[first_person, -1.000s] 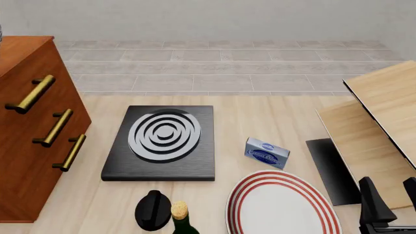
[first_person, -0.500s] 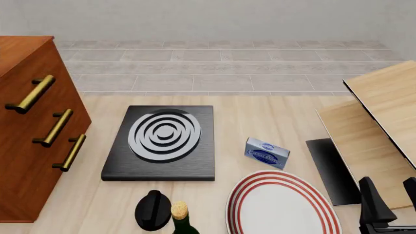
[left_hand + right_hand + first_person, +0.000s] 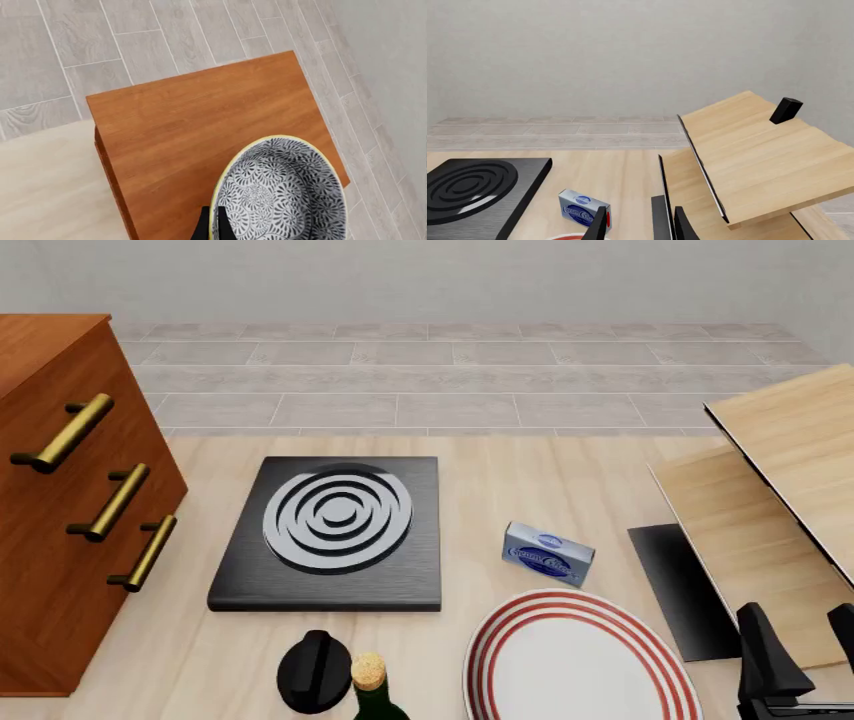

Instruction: Put the bowl on the top of the cabinet.

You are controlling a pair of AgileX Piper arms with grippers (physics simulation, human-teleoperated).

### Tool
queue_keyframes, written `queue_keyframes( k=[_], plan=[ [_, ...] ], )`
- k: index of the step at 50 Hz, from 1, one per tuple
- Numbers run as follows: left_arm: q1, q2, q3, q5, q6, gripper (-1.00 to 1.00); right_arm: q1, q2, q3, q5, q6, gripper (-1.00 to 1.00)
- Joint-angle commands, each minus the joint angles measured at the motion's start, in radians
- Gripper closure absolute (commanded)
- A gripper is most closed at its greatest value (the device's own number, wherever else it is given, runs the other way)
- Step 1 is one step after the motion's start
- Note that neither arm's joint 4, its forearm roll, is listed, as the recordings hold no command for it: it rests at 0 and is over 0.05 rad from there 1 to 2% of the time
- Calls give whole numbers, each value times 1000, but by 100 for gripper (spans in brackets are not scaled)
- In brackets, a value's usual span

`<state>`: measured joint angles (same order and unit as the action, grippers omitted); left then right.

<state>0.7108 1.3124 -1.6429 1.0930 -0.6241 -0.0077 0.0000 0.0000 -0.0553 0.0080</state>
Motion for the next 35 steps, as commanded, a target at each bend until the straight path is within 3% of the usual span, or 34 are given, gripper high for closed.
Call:
queue_keyframes(
  k=[1,26,32,35],
  plan=[
    [2,8,36,-21,2,100,0,0,0,0,0,-100],
    [-22,-5,83,-51,-7,100,0,0,0,0,0,-100],
    [-54,-39,121,-67,-60,100,0,0,0,0,0,-100],
    [-30,-49,125,-77,-78,100,0,0,0,0,0,-100]
  ],
)
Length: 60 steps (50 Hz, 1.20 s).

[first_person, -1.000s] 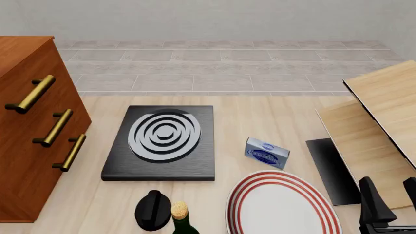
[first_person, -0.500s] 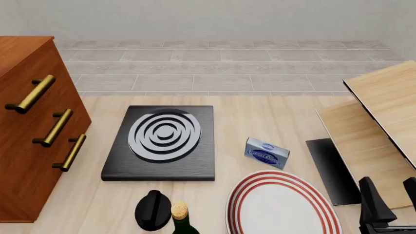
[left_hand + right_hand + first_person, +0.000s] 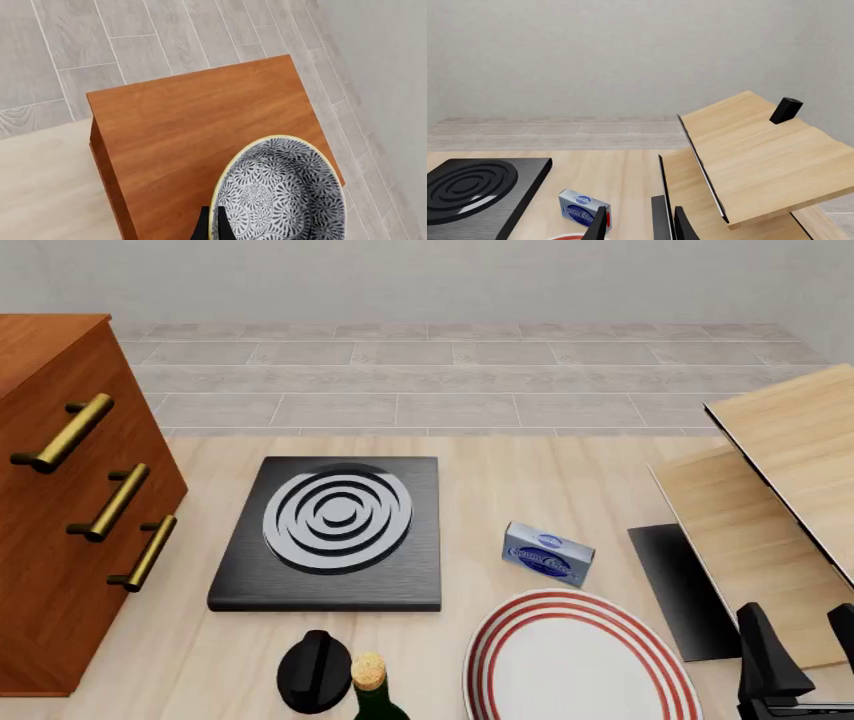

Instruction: Put the bowl on the top of the cabinet.

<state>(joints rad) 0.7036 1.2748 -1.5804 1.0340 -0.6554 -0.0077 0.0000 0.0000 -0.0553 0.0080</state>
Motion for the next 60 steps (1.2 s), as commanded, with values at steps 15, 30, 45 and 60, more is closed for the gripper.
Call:
queue_keyframes(
  k=[15,30,45,60],
  plan=[
    [-22,-28,49,-23,-48,-100,0,0,0,0,0,-100],
    [-17,-58,17,-13,-51,-100,0,0,0,0,0,-100],
    [-20,-113,-28,22,-56,-100,0,0,0,0,0,-100],
    [-39,-192,-26,46,-67,-100,0,0,0,0,0,-100]
  ],
)
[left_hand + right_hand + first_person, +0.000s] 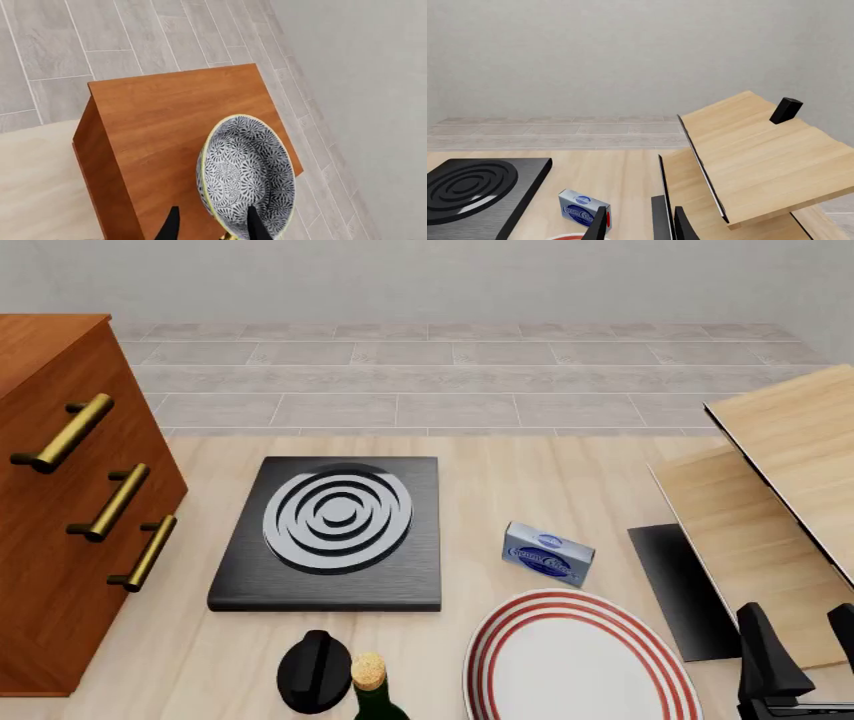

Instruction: Put the bowl on the top of the cabinet.

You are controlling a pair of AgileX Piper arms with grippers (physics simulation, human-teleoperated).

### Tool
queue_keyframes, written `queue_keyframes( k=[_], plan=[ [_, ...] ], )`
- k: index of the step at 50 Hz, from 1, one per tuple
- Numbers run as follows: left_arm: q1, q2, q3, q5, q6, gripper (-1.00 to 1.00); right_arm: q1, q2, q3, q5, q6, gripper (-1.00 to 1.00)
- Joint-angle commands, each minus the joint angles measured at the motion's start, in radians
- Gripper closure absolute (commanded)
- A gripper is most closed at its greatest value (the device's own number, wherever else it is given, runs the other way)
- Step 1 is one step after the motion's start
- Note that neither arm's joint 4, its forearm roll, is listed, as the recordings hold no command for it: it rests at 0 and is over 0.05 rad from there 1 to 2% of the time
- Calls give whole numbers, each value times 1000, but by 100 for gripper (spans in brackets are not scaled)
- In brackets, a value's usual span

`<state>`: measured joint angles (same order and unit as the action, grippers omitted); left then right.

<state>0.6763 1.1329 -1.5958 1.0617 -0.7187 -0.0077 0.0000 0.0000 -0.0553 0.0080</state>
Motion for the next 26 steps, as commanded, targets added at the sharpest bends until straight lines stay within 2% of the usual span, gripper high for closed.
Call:
queue_keyframes(
  k=[1,18,26],
  plan=[
    [-13,-57,-6,20,-5,-100,0,0,0,0,0,-100],
    [-65,-235,-12,71,-4,-100,0,0,0,0,0,-100],
    [-134,-346,-2,113,7,-100,0,0,0,0,0,-100]
  ],
)
